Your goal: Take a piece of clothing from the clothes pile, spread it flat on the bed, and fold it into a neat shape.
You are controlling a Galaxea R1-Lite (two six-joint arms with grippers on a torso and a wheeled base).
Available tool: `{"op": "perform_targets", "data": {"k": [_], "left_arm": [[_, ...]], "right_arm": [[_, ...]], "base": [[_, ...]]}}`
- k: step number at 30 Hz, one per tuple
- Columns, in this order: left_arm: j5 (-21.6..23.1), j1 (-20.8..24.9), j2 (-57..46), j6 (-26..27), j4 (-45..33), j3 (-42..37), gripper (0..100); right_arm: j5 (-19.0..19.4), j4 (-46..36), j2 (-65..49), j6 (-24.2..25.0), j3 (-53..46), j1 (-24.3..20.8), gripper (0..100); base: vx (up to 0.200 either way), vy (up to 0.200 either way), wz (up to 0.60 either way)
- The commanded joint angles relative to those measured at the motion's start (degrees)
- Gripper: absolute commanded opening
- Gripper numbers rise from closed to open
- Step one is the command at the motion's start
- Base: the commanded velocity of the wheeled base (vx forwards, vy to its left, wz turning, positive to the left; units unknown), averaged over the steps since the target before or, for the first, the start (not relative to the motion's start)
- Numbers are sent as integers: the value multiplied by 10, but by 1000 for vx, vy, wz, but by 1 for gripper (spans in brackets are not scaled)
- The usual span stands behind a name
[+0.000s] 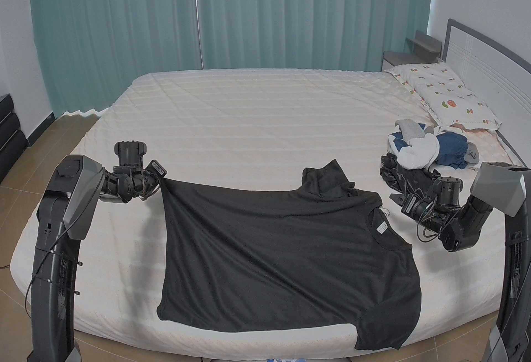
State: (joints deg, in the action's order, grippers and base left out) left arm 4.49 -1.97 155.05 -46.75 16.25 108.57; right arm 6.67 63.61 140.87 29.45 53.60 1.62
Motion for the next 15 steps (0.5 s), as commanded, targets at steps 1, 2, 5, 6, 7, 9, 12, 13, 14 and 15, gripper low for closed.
{"op": "perform_targets", "data": {"k": [1, 2, 5, 6, 7, 9, 12, 13, 14, 15], "left_arm": [[3, 0, -1, -2, -7, 1, 100], [3, 0, -2, -2, -9, 0, 100], [3, 2, -6, -2, -15, -11, 100], [3, 2, -6, -2, -15, -11, 100], [3, 1, -22, -4, -22, -26, 100], [6, 0, -46, -4, -24, -49, 100], [14, -1, -94, -4, -19, -113, 100], [18, -1, -112, -3, -17, -139, 100], [25, 0, -131, -3, -16, -167, 100], [35, 0, -148, -3, -14, -192, 100]], "right_arm": [[1, 0, -3, 1, -6, 0, 100], [1, 0, -5, 1, -8, 0, 100], [1, 0, -13, 1, -18, 0, 100], [1, 0, -13, 1, -18, 0, 100], [2, 0, -26, 2, -35, 5, 100], [5, 4, -37, 2, -52, 9, 100], [10, 34, -57, 2, -95, 15, 100], [11, 47, -63, 1, -112, 17, 100], [14, 58, -71, 1, -129, 20, 100], [19, 66, -79, 1, -142, 22, 100]], "base": [[0, 0, 0], [0, 0, 0], [0, 0, 0], [0, 0, 0], [0, 0, 0], [0, 0, 0], [0, 0, 0], [0, 0, 0], [0, 0, 0], [0, 0, 0]]}}
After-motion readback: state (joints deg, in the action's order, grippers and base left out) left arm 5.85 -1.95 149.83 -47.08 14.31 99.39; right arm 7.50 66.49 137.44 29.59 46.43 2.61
